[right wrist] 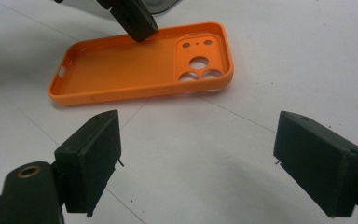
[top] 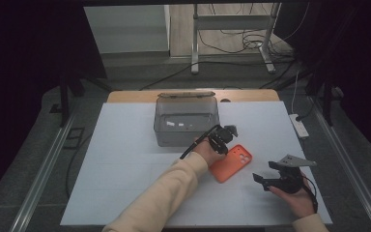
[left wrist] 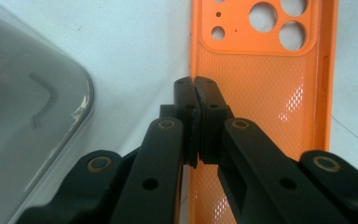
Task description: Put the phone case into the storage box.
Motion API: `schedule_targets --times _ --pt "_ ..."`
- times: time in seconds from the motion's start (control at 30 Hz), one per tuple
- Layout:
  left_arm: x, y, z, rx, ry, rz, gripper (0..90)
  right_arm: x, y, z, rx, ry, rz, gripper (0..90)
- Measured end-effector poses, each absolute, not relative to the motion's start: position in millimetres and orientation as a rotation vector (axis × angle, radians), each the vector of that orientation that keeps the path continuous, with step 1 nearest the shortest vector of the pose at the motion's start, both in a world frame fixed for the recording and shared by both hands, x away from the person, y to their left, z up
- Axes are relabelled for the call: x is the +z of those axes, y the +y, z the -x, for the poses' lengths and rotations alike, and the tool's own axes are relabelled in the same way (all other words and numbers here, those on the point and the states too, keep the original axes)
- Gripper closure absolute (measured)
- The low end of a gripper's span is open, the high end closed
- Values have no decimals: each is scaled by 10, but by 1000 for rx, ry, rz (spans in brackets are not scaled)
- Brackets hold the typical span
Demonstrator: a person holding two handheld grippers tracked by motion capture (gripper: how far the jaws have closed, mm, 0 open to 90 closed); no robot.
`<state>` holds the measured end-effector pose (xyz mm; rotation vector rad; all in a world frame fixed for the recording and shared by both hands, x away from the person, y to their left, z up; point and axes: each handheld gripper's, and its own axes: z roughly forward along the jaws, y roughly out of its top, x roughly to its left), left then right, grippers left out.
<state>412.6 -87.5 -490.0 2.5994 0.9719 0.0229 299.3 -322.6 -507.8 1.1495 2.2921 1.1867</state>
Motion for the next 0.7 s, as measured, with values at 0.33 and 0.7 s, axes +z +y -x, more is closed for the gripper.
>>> schedule_targets --times 0.33,0.7 --pt "-4830 -831 -4119 4 967 -2574 885 -5073 -3230 -2989 1187 2290 -1153 148" --pt "-4663 -712 -4123 -8 959 -2533 886 -5063 -3259 -2993 1202 2264 -1169 150"
